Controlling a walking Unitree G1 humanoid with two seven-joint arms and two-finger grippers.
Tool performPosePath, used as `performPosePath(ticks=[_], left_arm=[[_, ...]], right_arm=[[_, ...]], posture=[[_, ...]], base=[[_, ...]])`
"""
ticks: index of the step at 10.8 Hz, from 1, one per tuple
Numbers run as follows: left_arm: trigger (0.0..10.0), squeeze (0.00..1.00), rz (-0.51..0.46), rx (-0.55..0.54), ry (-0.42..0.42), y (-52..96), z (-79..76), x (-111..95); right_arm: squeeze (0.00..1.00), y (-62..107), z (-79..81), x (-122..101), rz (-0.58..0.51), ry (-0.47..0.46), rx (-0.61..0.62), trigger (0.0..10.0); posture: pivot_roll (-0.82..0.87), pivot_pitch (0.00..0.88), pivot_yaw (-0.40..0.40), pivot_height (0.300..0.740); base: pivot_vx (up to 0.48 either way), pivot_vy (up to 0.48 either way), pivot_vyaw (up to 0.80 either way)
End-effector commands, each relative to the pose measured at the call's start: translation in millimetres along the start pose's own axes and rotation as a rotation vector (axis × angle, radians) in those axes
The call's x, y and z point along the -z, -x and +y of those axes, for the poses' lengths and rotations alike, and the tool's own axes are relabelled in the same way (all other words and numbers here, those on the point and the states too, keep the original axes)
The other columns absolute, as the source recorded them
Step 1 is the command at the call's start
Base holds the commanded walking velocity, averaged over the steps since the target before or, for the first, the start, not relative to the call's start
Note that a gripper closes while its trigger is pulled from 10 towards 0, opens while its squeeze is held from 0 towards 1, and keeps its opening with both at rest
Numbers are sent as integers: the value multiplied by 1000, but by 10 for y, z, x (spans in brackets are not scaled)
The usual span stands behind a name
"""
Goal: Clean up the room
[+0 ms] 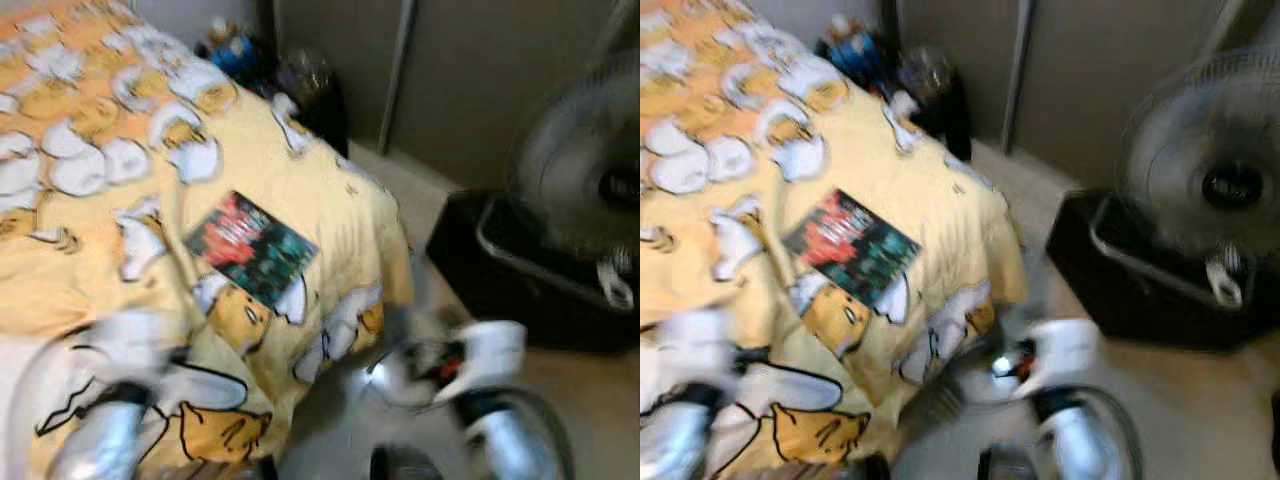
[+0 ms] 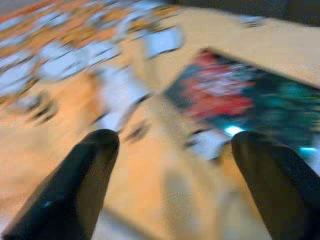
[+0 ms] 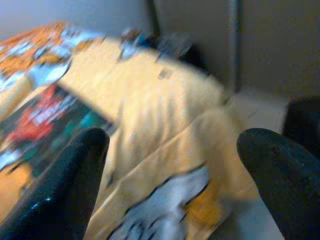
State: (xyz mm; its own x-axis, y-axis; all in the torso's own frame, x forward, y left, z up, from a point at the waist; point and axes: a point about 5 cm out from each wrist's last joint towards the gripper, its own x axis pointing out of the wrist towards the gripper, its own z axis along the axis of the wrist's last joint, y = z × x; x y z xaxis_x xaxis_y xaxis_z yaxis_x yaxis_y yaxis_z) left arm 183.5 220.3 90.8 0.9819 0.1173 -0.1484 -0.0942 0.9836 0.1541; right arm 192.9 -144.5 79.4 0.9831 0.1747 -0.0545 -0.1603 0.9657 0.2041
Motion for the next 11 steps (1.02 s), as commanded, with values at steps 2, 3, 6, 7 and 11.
performPosePath(ticks=[2,3,6,7,11], left_arm=[[10000,753,23,-24,52,-73,-59,45],[10000,0,-42,29,3,-163,-195,-60],[10000,0,-90,139,-25,-394,-423,-202],[10000,0,-91,128,-40,-420,-407,-207],[10000,0,-100,111,-11,-512,-534,-211]], right_arm=[[0,6,-98,7,-38,30,93,10000],[0,-55,-140,-1,-63,43,115,10000],[0,-227,-217,35,-51,58,108,10000],[0,-262,-204,33,-50,47,93,10000],[0,-407,-351,-13,-54,105,74,10000]], posture=[[-38,0,21,708],[-43,0,22,708],[-78,0,58,708],[-78,0,51,708],[-94,0,37,708]], base=[[0,0,0],[0,0,0],[0,-107,0],[0,-431,0],[194,-404,338]])
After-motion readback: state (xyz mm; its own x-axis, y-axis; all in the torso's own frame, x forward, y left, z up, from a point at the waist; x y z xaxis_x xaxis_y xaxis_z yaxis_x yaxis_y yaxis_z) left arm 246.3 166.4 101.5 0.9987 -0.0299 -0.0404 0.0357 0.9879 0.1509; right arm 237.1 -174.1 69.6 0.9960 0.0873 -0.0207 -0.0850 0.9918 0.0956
